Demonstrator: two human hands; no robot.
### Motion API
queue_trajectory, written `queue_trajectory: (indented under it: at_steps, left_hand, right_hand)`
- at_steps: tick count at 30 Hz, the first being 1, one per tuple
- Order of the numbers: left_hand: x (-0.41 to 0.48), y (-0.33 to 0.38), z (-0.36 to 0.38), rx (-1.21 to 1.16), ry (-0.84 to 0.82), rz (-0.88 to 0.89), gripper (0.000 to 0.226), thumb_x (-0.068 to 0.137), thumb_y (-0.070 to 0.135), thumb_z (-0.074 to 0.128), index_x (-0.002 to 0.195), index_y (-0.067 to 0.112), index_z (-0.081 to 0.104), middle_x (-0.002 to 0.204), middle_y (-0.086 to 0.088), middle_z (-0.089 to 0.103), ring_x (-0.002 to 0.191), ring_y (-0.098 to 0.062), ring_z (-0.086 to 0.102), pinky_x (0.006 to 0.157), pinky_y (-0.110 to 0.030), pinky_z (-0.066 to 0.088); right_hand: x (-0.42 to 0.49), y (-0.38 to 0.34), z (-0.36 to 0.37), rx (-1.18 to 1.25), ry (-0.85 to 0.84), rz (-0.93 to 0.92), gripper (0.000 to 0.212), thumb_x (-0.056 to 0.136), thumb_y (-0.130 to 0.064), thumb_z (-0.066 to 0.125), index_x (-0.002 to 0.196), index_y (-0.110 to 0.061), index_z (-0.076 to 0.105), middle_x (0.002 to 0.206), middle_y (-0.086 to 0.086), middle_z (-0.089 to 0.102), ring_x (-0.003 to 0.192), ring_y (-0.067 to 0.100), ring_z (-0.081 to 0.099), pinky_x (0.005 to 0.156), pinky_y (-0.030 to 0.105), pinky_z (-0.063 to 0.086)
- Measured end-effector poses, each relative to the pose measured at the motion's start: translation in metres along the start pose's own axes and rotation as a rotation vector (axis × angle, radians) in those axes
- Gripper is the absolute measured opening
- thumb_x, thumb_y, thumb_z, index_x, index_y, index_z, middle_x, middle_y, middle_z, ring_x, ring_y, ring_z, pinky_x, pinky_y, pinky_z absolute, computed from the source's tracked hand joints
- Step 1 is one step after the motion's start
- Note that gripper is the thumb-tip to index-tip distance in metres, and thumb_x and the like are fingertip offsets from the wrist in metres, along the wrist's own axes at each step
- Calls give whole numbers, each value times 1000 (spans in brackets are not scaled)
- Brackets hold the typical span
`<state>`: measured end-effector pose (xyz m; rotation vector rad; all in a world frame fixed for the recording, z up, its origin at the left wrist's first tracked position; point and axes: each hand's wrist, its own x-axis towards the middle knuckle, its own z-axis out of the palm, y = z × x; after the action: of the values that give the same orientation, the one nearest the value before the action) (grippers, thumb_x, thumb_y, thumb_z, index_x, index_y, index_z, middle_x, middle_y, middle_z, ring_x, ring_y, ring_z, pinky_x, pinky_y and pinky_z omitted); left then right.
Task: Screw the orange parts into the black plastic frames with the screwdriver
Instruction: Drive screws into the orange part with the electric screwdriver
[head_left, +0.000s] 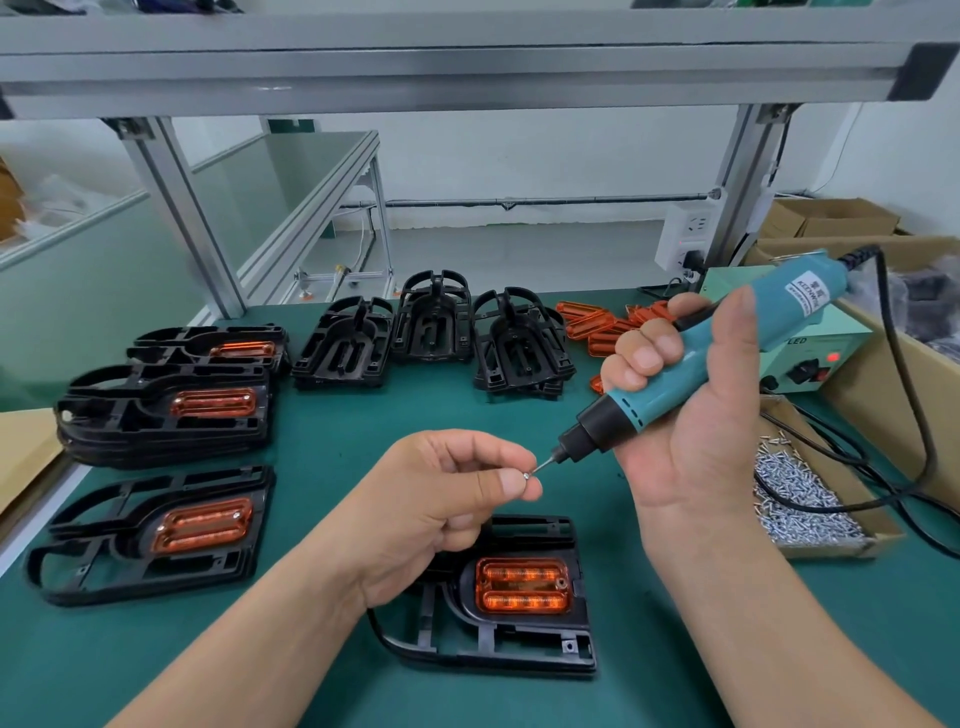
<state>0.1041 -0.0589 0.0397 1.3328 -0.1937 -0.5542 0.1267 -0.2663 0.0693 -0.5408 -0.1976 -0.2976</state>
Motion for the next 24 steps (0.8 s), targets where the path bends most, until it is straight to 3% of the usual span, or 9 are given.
queue_trajectory:
  at_steps: [19, 24]
  left_hand:
    - [1, -3, 2, 54, 82, 29, 18, 80, 13, 83, 97, 14, 81, 101, -20, 78, 48, -9, 24, 45, -18, 26]
    - [0, -2, 5, 133, 170, 88, 18, 76, 18, 84, 94, 19, 82, 99, -18, 79, 49, -8, 29, 46, -19, 26]
  right_hand:
    - [-2, 0, 1, -57, -34, -17, 33, 107, -50, 51, 97, -19, 58, 72, -4, 45, 62, 9, 47, 58, 22, 43]
    - [-2, 4, 1, -107, 19, -35, 35, 95, -53, 64, 97, -18, 59, 74, -3, 47, 63, 12, 50, 61, 24, 47]
